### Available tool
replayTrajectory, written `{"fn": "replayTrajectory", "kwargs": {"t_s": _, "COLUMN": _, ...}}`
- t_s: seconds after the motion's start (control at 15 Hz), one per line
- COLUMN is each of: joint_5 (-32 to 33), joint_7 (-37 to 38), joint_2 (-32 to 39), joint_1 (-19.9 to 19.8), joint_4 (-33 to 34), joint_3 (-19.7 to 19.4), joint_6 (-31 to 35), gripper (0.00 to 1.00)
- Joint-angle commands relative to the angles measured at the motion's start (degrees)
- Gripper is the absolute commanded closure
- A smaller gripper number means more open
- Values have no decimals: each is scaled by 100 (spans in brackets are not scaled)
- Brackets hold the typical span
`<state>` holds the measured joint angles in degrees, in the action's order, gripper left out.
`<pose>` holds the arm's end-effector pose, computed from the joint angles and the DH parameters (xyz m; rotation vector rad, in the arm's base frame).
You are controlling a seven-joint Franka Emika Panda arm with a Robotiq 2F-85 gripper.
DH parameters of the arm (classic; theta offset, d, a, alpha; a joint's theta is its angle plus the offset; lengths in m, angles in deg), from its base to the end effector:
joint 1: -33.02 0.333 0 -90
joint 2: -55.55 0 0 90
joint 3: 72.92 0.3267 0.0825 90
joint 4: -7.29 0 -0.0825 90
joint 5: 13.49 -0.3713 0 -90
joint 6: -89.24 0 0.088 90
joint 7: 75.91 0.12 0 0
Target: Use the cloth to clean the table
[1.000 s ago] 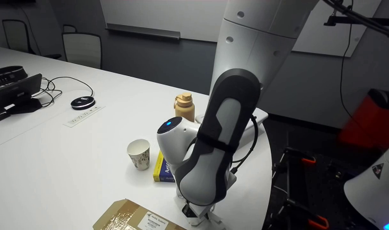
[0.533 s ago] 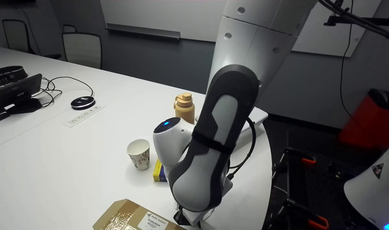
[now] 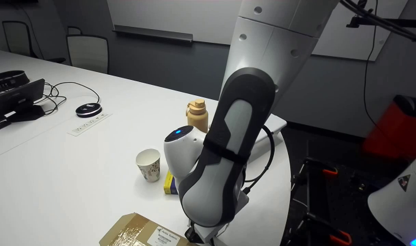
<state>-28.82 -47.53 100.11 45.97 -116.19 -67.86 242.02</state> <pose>0.4744 0.1546 0.0238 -2.9904 0.6890 0.4752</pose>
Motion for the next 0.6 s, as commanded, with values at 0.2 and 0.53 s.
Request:
{"fn": "replayTrajectory", "kwargs": {"t_s": 0.2, "joint_5": -120, "joint_7": 39, "joint_2": -165, "joint_1": -17, "joint_4": -313, "joint_3": -121, "joint_6": -64, "gripper": 99}}
{"fn": "replayTrajectory", "kwargs": {"t_s": 0.53, "joint_5": -69, "joint_7": 131, "joint_2": -470, "joint_1": 68, "joint_4": -486, "joint_3": -265, "joint_6": -115, "gripper": 99}}
